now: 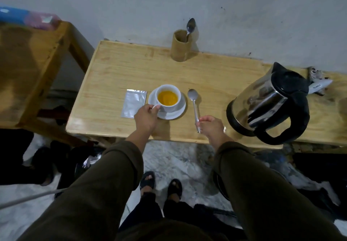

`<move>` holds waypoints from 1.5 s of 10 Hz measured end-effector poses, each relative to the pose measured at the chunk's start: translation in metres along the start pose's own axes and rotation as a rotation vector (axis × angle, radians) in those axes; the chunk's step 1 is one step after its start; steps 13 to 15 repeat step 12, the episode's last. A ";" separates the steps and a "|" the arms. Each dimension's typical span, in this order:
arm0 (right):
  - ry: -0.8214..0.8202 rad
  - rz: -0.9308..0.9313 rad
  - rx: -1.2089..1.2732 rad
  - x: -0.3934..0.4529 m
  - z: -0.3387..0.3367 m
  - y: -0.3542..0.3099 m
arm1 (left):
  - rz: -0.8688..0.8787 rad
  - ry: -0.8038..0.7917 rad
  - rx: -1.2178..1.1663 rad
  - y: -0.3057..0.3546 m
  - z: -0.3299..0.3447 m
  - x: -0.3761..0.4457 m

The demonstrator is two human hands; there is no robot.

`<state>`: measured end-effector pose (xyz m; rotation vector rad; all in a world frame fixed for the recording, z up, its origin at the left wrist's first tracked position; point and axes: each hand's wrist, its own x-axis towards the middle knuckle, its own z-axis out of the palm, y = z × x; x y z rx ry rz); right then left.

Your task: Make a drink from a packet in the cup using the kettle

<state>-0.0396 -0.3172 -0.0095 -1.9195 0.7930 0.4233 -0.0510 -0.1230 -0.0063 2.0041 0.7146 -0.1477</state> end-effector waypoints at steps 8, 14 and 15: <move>0.062 -0.005 -0.292 0.018 0.013 -0.004 | -0.033 0.119 -0.021 -0.001 0.012 -0.006; 0.011 -0.161 -0.115 -0.042 0.008 0.007 | 0.026 0.039 0.002 -0.010 -0.024 -0.025; 0.011 -0.161 -0.115 -0.042 0.008 0.007 | 0.026 0.039 0.002 -0.010 -0.024 -0.025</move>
